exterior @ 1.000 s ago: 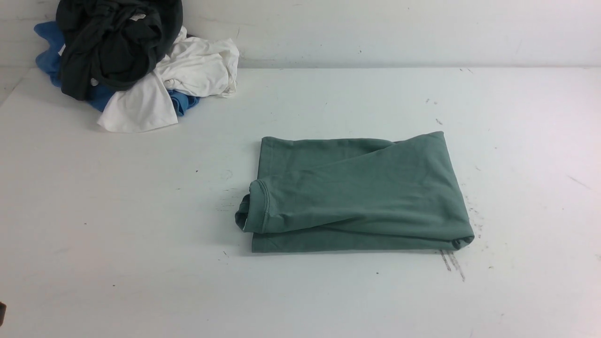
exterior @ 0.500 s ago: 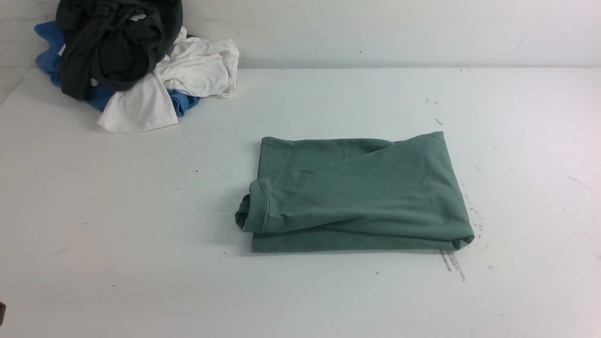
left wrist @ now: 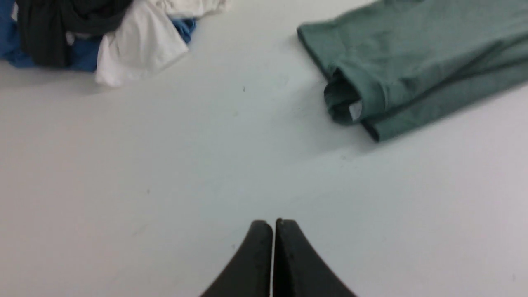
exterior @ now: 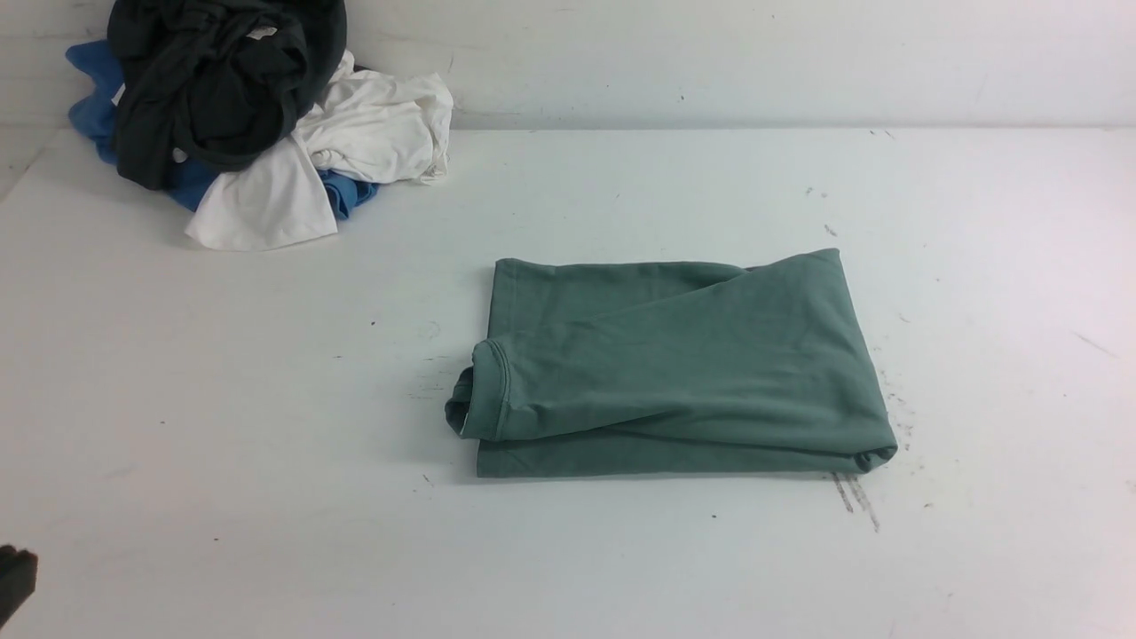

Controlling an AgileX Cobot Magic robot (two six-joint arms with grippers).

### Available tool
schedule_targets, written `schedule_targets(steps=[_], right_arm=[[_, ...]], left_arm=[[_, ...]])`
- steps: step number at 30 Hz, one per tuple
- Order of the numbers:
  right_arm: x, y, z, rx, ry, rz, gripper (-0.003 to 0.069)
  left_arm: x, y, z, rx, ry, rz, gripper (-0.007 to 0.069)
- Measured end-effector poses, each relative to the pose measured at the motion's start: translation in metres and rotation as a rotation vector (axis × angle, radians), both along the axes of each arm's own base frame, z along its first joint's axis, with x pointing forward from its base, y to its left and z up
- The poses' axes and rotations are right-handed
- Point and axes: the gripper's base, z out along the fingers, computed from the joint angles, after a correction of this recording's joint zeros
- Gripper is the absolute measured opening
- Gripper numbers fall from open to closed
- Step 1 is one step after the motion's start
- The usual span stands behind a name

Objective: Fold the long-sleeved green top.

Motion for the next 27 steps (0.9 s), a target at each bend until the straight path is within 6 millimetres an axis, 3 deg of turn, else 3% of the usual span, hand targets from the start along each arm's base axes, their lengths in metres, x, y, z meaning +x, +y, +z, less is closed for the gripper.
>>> schedule_targets(steps=[4,7,11,14,21,27], right_arm=[[0.0,0.0,0.0,0.0,0.0,0.0,-0.0015],[0.0,0.0,0.0,0.0,0.0,0.0,-0.0015],[0.0,0.0,0.0,0.0,0.0,0.0,-0.0015],[0.0,0.0,0.0,0.0,0.001,0.0,-0.0015],[0.0,0.0,0.0,0.0,0.001,0.0,-0.0015],[0.0,0.0,0.0,0.011,0.0,-0.002,-0.0015]], left_arm=[[0.005,0.002,-0.017,-0.058,-0.157,0.071,-0.0007],[0.004,0.008,-0.041,-0.138,-0.31,0.191,-0.0007],[0.003,0.012,-0.068,-0.159,-0.306,0.269,-0.0007],[0.003,0.013,-0.088,-0.15,-0.207,0.291,-0.0007],[0.001,0.011,-0.101,-0.127,-0.073,0.268,-0.0007],[0.0,0.011,-0.102,-0.123,-0.058,0.267,-0.0007]])
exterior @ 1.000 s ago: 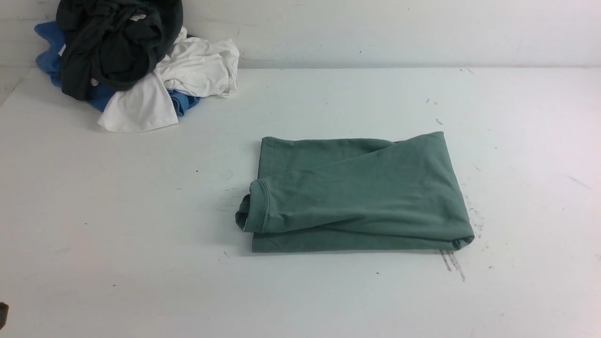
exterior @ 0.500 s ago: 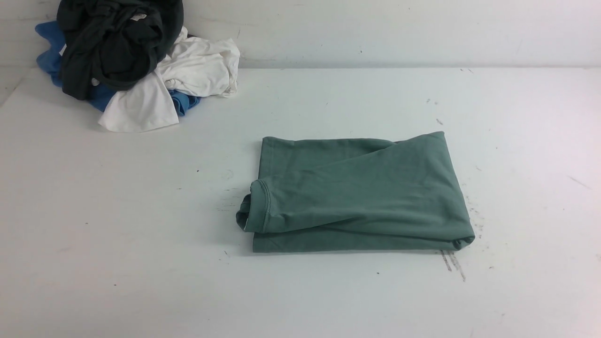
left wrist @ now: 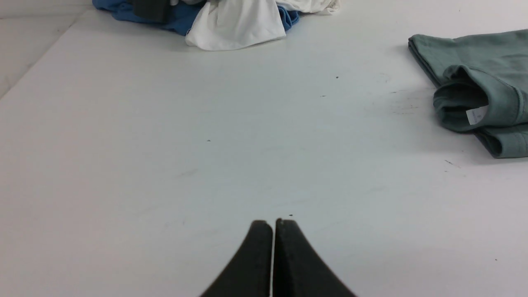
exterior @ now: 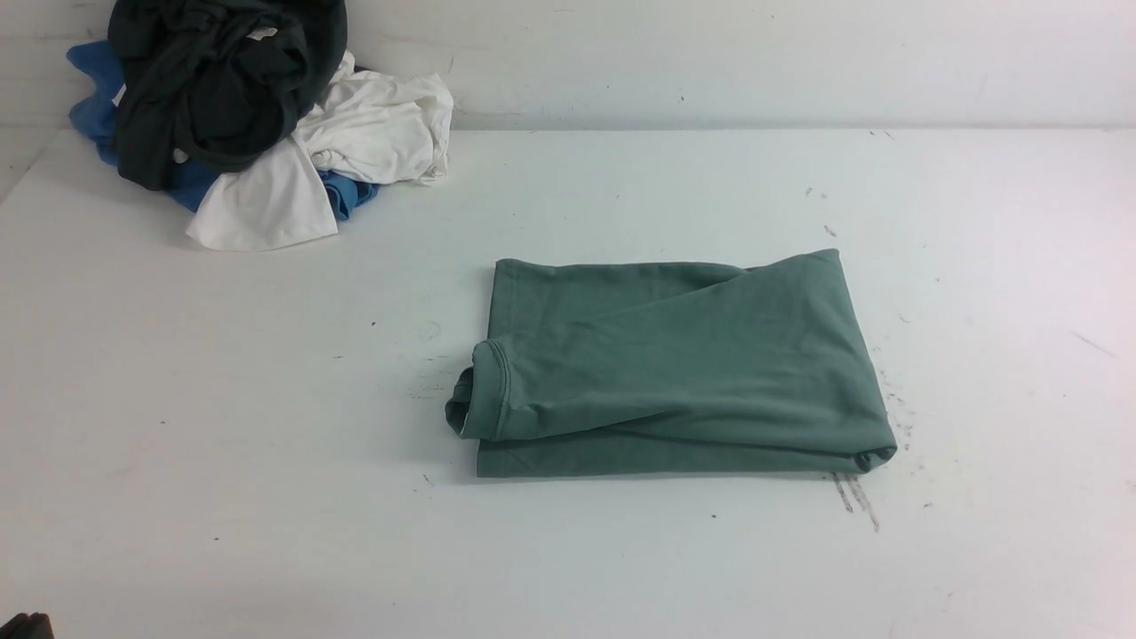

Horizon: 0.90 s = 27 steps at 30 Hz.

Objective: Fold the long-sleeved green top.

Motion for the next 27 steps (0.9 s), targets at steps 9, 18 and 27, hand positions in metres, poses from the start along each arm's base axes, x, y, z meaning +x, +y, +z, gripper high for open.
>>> schedule_targets(steps=[9,18,27], right_arm=[[0.0,0.0,0.0,0.003,0.0,-0.001,-0.0015],[0.0,0.0,0.0,0.003,0.0,-0.001,-0.0015],[0.0,0.0,0.0,0.003,0.0,-0.001,-0.0015]], left_arm=[[0.0,0.0015,-0.0001,0.0,0.001,0.028,-0.0007],[0.0,0.0015,-0.0001,-0.001,0.001,0.028,-0.0007],[0.0,0.0014,-0.0002,-0.001,0.002,0.028,-0.0007]])
